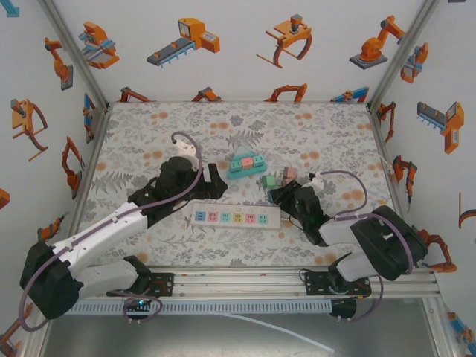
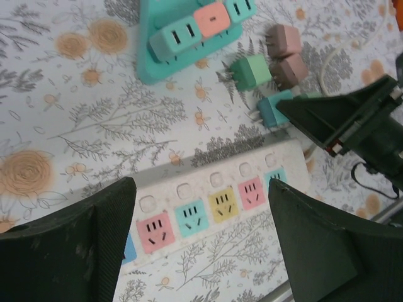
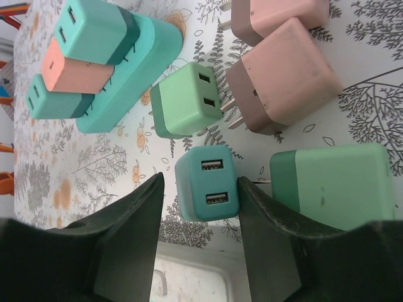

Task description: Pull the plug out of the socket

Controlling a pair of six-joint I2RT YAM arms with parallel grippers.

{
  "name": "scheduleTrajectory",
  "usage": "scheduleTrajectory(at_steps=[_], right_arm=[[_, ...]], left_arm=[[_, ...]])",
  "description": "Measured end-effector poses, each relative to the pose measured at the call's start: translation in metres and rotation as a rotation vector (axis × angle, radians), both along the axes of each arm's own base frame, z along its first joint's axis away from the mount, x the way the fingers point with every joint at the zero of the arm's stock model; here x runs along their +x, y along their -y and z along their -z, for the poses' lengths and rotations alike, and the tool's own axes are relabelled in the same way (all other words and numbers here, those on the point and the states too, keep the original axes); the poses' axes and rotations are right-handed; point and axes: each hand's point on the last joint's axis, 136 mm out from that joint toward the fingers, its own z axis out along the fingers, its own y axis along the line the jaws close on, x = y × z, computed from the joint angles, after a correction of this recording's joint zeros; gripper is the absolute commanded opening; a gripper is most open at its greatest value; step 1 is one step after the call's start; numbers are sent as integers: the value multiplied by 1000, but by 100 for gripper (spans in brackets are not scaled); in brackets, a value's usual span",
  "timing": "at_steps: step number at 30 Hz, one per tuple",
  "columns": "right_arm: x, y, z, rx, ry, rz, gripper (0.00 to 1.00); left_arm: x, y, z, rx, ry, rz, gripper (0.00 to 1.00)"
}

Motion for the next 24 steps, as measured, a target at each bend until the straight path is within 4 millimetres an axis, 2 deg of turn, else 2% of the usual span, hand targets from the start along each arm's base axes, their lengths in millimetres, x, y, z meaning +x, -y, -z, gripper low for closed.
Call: scheduleTrajectory(at_steps=[7, 9, 12, 16, 18, 20, 22, 24], right_arm=[[-1, 13, -24, -6, 78, 45, 54], [0, 15, -35, -41, 120, 42, 60], [10, 12, -55, -152, 172, 11, 74], [43, -10, -100, -311, 238, -86, 77], [67, -27, -128, -351, 277, -147, 77], [88, -39, -141, -353, 288, -188, 76], [111, -43, -140, -337, 261, -224, 73], [136, -41, -124, -314, 195, -254, 70]], left_arm=[[37, -1, -9, 64, -15, -58, 81], [56, -3, -10, 89, -38, -83, 81], [85, 2, -15, 128, -58, -107, 81], [120, 22, -13, 193, -65, -92, 77], [136, 32, -2, 236, -70, -78, 75], [149, 41, 13, 277, -81, -61, 74], [160, 48, 31, 311, -104, -36, 74], [171, 54, 49, 330, -134, -8, 71]])
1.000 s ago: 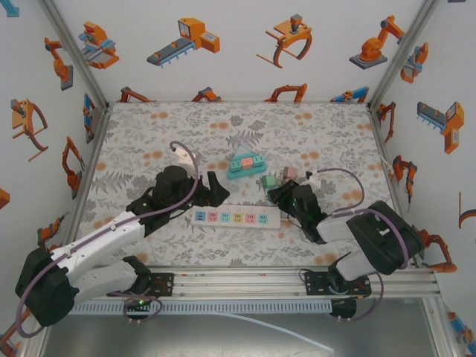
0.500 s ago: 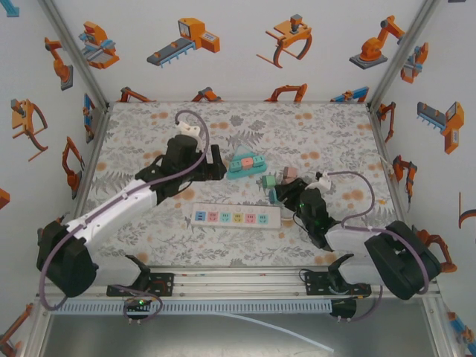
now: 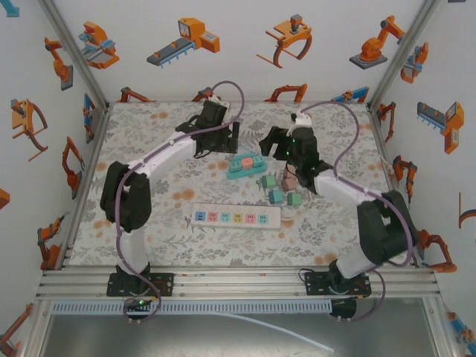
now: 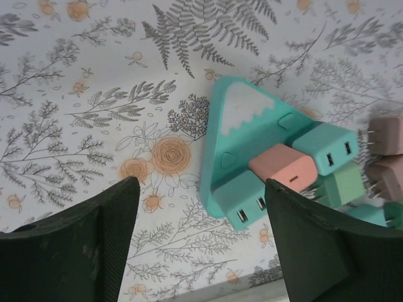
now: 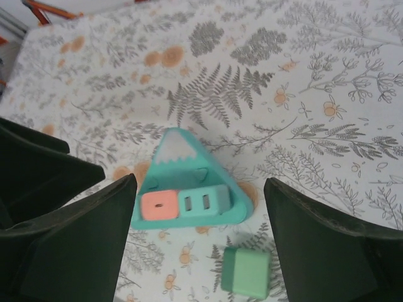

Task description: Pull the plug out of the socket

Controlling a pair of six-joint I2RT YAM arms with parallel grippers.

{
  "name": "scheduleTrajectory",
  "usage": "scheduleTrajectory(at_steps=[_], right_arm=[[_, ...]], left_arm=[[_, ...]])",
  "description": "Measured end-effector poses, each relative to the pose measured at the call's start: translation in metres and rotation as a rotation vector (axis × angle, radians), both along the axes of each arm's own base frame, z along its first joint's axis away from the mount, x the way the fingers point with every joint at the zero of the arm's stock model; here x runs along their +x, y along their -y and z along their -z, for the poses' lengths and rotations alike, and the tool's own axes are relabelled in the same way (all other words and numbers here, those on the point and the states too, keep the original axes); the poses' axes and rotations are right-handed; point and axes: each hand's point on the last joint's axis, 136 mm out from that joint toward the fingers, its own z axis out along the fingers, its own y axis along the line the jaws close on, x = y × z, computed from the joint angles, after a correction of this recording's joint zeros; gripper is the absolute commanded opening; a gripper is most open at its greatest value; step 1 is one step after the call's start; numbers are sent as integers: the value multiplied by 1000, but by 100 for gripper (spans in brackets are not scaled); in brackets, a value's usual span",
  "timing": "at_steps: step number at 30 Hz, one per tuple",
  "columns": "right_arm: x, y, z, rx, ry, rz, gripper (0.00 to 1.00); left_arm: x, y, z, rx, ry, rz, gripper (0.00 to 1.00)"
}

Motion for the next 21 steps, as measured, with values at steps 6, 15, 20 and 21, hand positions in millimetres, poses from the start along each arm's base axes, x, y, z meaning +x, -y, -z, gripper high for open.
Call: scheduleTrajectory(at_steps=[6, 15, 20, 21], right_arm=[[41, -7, 63, 23, -226, -71, 65], [18, -34, 100, 69, -394, -127, 58], [-9, -72, 107, 51, -421, -208, 57], [-15, -79, 109, 47, -430, -222, 57]], left_arm=[[30, 17, 33, -18, -111, 60, 56], [13, 16, 68, -16, -270, 102, 51], [-9, -6, 88, -34, -375, 68, 51], [-15, -10, 91, -44, -401, 62, 51]])
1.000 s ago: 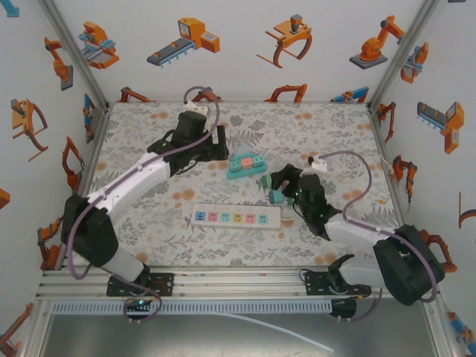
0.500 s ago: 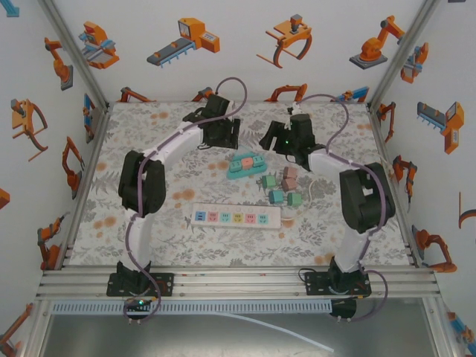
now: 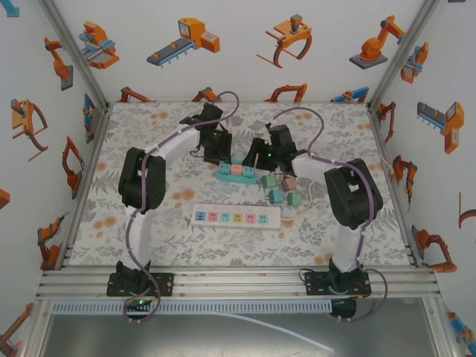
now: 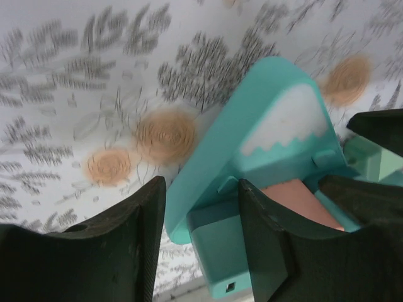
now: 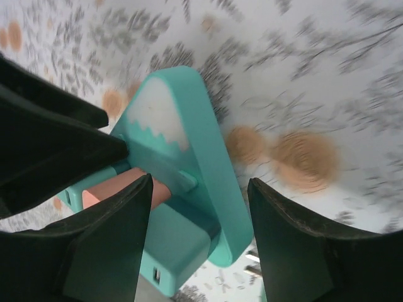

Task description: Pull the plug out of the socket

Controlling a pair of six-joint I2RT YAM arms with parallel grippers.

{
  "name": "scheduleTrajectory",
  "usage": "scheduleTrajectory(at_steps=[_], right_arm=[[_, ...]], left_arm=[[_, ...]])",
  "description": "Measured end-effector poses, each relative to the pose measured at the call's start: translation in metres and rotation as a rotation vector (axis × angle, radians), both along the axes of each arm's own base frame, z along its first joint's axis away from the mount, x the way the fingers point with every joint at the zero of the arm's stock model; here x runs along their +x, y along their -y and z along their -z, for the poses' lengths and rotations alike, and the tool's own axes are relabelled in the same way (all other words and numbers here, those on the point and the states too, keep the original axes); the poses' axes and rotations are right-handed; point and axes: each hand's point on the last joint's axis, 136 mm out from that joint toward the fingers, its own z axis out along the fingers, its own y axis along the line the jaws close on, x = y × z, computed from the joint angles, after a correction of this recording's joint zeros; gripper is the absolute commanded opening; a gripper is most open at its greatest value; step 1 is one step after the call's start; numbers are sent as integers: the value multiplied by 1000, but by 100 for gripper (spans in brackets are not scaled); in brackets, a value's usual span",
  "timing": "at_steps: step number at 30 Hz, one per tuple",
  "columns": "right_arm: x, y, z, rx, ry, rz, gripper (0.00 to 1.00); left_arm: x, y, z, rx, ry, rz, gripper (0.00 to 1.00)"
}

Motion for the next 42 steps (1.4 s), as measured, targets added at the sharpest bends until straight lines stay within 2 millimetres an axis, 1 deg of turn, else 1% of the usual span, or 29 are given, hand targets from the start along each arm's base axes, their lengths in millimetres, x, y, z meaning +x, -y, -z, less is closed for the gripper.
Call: scheduleTrajectory(at_steps=[2, 4, 7, 9, 12, 16, 18, 19, 21, 22, 24, 26, 27, 29, 33, 36, 39, 41, 42], right_arm=[[-13, -17, 2, 1, -11, -36, 57], [-21, -29, 2, 5, -10, -62, 57], [-28, -41, 0, 15, -4, -91, 57], [-29, -43, -1, 20, -2, -97, 58], [-28, -42, -1, 15, 5, -102, 61], [-31, -38, -2, -37, 29, -132, 68], [-34, -33, -16, -69, 82, -159, 69], [-38, -28, -29, -91, 130, -181, 70], [-46, -21, -60, -118, 242, -229, 71], [-50, -18, -80, -131, 323, -259, 72], [-60, -12, -112, -162, 486, -315, 72], [-70, -7, -132, -206, 637, -375, 73], [-76, -6, -137, -234, 706, -416, 73], [-87, -6, -134, -284, 795, -505, 73], [-108, -13, -116, -352, 909, -714, 72], [-120, -20, -115, -358, 995, -831, 70], [-126, -27, -112, -362, 1060, -903, 69], [-128, -34, -101, -374, 1080, -949, 68], [-129, -38, -91, -382, 1077, -975, 67]], left_arm=[[-10, -8, 1, -7, -30, -5, 51], [-21, -15, 0, 0, -34, -2, 51], [-36, -24, -1, 8, -29, 3, 50], [-41, -26, -4, 10, -31, 6, 50], [-43, -24, -9, 5, -20, 13, 50], [-47, -27, -15, 27, -7, 9, 50], [-48, -29, -18, 41, -1, 5, 50], [-48, -30, -18, 45, -1, 3, 51], [-48, -30, -18, 47, -2, 0, 56], [-48, -30, -18, 45, -3, 0, 59], [-47, -30, -19, 38, -4, 0, 61], [-47, -29, -19, 30, -4, 2, 63], [-46, -28, -20, 21, -5, 5, 63], [-45, -23, -19, -6, -10, 13, 64], [-43, -15, -12, -63, -34, 31, 63], [-43, -12, -7, -75, -51, 29, 62], [-43, -13, -5, -74, -59, 17, 60], [-43, -15, -4, -64, -63, 6, 60], [-42, -16, -3, -57, -66, -1, 60]])
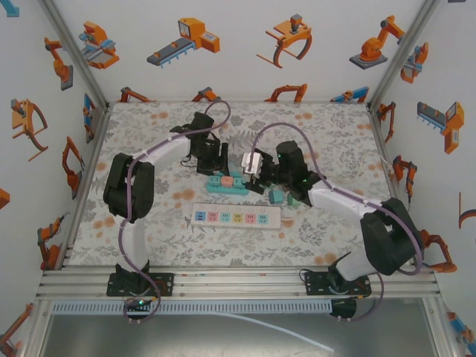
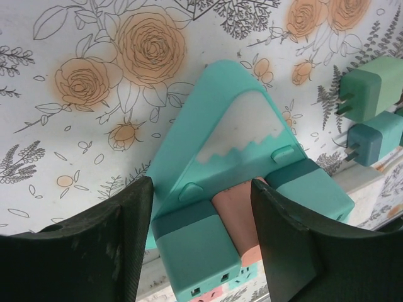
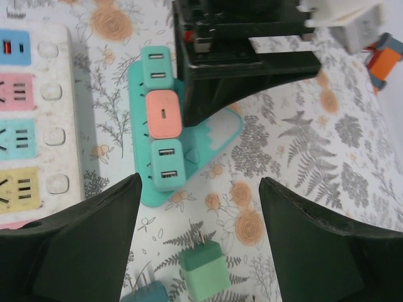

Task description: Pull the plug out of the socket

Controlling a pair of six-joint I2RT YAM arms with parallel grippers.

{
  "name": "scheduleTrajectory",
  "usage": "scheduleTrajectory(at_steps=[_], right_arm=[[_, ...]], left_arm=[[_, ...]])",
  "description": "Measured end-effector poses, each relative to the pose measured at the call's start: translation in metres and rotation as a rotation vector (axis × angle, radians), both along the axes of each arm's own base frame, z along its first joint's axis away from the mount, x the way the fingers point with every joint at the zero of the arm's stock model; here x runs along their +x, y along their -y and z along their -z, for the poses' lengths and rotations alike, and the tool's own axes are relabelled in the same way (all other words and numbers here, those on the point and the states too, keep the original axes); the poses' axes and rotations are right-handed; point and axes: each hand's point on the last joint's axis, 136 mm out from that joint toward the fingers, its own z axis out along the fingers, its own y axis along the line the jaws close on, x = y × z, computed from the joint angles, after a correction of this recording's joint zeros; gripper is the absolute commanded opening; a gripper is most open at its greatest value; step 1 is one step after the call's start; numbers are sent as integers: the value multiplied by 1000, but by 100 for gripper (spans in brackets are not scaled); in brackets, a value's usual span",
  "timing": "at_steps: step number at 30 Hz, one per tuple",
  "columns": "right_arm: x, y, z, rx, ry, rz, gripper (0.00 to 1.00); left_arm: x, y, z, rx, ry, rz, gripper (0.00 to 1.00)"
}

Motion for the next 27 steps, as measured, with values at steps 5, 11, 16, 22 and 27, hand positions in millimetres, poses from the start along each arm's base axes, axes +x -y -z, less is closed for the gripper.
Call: scheduleTrajectory(at_steps=[5, 11, 16, 22, 27], right_arm=[[-4, -9, 50, -103, -48, -56, 64], [-1, -15, 75, -148, -76, -87, 57], [2, -19, 76, -151, -74, -96, 50], [7, -28, 69, -155, -71, -108, 41], [8, -30, 67, -163, -87, -111, 31]], left_arm=[[-1, -4, 6, 24, -22, -17, 59], [-2, -9, 10, 53, -30, -31, 57], [-2, -10, 12, 65, -41, -39, 56], [-1, -10, 13, 87, -40, -46, 55], [-1, -10, 12, 108, -33, -53, 55]])
